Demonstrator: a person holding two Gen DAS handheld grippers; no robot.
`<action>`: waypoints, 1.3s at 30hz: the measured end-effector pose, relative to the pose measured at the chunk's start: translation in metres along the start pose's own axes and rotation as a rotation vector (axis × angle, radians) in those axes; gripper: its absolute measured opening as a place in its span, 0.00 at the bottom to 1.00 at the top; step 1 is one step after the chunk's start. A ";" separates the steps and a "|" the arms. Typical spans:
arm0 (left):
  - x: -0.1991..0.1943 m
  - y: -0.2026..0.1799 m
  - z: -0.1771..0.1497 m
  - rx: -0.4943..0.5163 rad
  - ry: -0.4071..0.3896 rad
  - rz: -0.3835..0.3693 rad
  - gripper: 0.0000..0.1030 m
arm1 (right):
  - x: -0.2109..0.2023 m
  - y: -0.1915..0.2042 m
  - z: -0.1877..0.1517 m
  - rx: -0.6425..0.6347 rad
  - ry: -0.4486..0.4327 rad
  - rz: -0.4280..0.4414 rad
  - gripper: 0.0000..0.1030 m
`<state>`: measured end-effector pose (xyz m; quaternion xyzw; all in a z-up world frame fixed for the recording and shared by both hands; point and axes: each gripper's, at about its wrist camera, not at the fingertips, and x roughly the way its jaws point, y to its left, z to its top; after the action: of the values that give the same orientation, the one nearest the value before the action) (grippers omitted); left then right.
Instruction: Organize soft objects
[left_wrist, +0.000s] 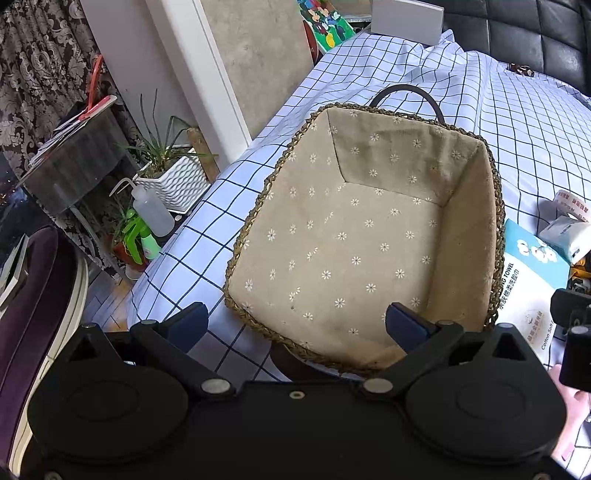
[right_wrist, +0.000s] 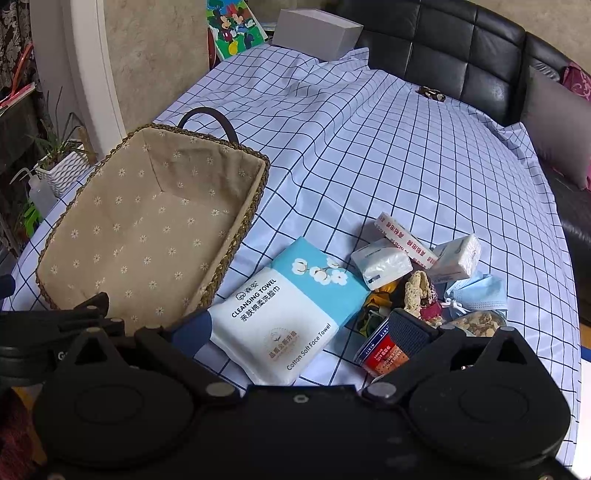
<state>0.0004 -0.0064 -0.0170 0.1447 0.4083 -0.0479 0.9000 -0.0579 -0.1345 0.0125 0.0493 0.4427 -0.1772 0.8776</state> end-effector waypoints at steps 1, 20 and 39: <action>0.000 0.000 0.000 0.000 0.000 0.001 0.97 | 0.000 0.000 0.000 0.000 0.000 -0.001 0.99; 0.001 -0.001 0.000 -0.002 0.007 -0.002 0.97 | 0.000 0.003 -0.001 -0.007 -0.004 -0.015 0.99; -0.024 -0.029 0.003 0.028 -0.056 -0.168 0.96 | -0.020 -0.070 -0.002 0.130 -0.044 -0.105 0.99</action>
<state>-0.0196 -0.0352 -0.0035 0.1211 0.3928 -0.1332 0.9018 -0.0949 -0.1944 0.0320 0.0789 0.4131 -0.2522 0.8715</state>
